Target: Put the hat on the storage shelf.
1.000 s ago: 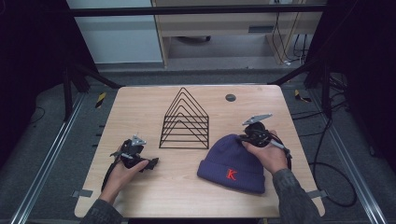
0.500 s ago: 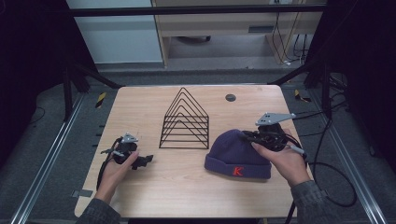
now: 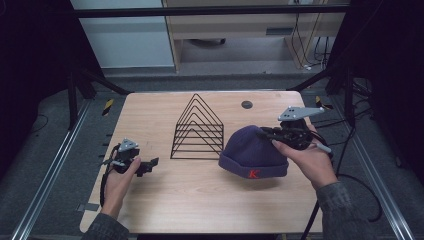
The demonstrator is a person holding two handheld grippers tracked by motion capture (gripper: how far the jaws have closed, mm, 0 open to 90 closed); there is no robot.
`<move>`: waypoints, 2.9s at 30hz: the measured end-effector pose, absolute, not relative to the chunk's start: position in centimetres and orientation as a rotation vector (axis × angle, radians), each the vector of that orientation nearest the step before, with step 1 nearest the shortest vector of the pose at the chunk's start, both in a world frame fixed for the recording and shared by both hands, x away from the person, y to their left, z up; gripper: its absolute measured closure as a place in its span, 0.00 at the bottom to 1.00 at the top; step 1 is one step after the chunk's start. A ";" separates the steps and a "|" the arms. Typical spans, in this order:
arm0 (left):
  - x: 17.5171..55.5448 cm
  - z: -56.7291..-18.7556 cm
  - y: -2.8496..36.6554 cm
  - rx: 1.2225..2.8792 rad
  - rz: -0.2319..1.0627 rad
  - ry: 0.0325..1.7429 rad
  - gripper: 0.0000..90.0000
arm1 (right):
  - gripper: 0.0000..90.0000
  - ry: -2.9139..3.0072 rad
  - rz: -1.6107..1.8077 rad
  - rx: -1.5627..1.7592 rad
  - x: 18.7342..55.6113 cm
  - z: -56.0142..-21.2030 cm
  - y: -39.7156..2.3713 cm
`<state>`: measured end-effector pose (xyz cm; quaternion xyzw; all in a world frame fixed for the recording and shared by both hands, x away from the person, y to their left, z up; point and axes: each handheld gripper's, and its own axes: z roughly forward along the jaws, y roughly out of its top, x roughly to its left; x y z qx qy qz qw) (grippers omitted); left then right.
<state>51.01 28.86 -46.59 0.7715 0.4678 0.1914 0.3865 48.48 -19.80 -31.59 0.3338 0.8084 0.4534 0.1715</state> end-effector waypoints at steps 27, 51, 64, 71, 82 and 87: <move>54.6 -33.8 24.0 1.944 0.524 0.978 0.10 | 0.88 2.178 1.352 0.872 50.6 -23.7 -20.4; 55.7 -28.9 20.1 1.935 0.476 0.770 0.08 | 0.88 2.080 1.382 0.806 54.9 -19.6 -14.6; 56.2 -28.3 18.8 1.955 0.455 0.721 0.07 | 0.88 2.087 1.436 0.791 56.1 -18.6 -11.6; 55.8 -28.4 19.1 1.995 0.488 0.723 0.06 | 0.88 2.105 1.437 0.772 55.9 -18.5 -9.5; 55.3 -29.6 21.8 2.015 0.508 0.768 0.08 | 0.88 2.133 1.497 0.722 55.5 -19.1 -5.9; 56.1 -30.1 22.0 2.003 0.440 0.763 0.13 | 0.88 2.162 1.510 0.684 55.7 -18.9 -5.1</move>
